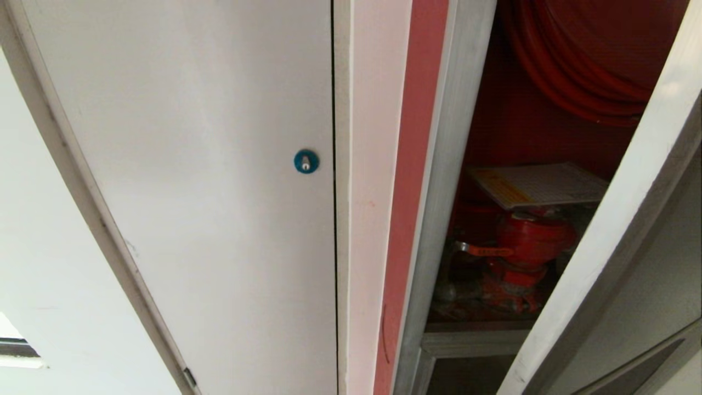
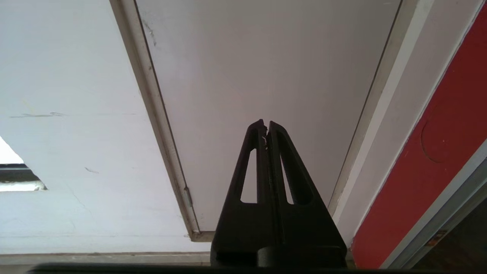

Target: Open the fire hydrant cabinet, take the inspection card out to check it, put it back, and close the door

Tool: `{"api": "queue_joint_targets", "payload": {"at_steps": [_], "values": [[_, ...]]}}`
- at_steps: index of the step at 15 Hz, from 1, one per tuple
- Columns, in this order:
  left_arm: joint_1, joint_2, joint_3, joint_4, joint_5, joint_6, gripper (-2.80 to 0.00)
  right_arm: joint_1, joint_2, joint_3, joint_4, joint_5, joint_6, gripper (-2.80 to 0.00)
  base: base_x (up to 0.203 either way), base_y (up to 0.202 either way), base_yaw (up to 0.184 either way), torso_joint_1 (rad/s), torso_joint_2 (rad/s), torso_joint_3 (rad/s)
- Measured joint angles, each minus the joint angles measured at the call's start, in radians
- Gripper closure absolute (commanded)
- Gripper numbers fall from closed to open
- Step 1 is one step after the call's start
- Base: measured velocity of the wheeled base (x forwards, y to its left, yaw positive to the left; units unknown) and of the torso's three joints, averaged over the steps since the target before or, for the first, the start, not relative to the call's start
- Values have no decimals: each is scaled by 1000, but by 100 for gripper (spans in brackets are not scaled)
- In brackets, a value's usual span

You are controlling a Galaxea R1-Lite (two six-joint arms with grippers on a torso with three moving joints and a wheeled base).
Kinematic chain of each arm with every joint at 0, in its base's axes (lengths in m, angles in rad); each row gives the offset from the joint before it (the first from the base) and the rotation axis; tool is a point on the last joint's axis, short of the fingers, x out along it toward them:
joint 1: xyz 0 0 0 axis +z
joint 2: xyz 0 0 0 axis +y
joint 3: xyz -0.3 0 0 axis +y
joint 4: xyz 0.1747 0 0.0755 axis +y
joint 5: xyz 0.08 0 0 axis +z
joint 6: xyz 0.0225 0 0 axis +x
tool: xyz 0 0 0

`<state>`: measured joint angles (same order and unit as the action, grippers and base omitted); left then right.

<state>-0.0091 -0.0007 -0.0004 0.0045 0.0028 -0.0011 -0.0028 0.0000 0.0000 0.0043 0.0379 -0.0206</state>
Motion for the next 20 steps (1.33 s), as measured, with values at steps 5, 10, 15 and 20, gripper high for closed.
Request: {"api": "queue_joint_targets", "payload": {"at_steps": [5, 10, 15, 20], "values": [[0, 0, 0, 0, 0, 0, 0, 0, 0, 0, 0, 0, -7, 0, 0, 0, 0, 0, 0, 0], [0, 0, 0, 0, 0, 0, 0, 0, 0, -1, 1, 0, -7, 0, 0, 0, 0, 0, 0, 0], [0, 0, 0, 0, 0, 0, 0, 1, 22, -202, 97, 33, 7, 0, 0, 0, 0, 0, 0, 0], [0, 0, 0, 0, 0, 0, 0, 1, 178, -468, 261, 311, 9, 0, 0, 0, 0, 0, 0, 0]]}}
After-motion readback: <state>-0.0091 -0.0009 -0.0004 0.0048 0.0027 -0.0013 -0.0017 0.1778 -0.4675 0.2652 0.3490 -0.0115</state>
